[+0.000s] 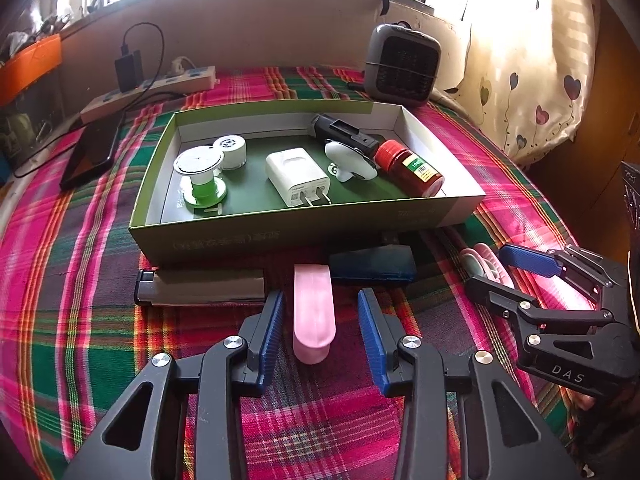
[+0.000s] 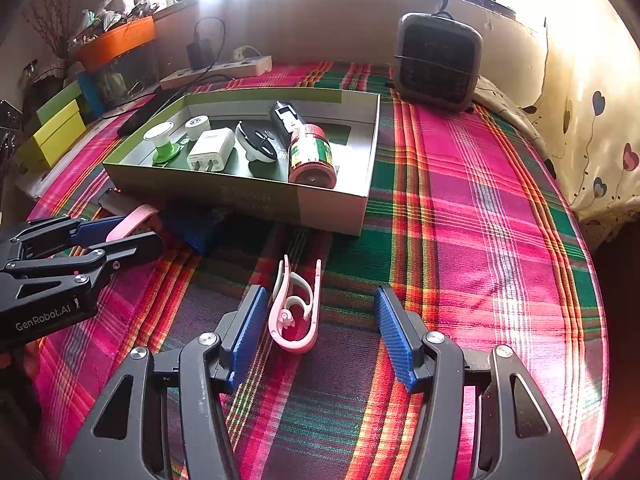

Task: Organize rigid objects
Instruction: 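Close the right gripper on the pink-white hook while the left closes on the pink clip, then lift the hook with the right gripper while the left lifts the clip toward the tray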

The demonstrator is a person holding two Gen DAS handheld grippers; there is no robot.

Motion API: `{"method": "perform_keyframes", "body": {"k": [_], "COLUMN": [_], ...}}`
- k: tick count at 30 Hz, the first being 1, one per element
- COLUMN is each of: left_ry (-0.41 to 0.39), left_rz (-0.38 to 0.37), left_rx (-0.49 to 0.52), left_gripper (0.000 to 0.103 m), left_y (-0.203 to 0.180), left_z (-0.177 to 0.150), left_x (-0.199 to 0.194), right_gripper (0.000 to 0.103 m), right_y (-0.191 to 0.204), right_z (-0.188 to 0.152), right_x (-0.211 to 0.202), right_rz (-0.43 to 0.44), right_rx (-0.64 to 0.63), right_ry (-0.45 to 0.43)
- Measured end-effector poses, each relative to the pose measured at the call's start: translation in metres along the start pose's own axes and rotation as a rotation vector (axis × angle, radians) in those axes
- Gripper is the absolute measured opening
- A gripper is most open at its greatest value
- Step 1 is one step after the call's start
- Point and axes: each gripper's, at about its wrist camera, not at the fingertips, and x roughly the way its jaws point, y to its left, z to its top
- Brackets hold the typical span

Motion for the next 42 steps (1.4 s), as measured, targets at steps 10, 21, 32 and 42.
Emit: {"method": "perform_keyframes", "body": {"k": [10, 21, 32, 42], "left_ry": [-0.002, -0.002, -0.005, -0.022], "left_rz": [0.006, 0.006, -0.005, -0.012], "left_rx": [-0.003, -0.002, -0.006, -0.018], "left_gripper": [0.025, 0.021, 0.017, 0.017], "left_y": [0.001, 0.001, 0.000, 0.001], "left_z": [0.000, 0.000, -0.002, -0.005], "left_x": [-0.001, -0.001, -0.003, -0.011], "right_gripper": [0.045, 0.026, 0.024, 0.024], "right_y": [-0.002, -0.004, -0.004, -0.002], "right_z": [0.000, 0.000, -0.003, -0.003], "right_x": [-0.001, -0.003, -0.005, -0.010], "right_rz": [-0.016, -0.023, 0.003, 0.011], "right_rx": [0.015, 0.024, 0.035, 0.034], "right_ry": [-0.004, -0.008, -0.010, -0.021]}}
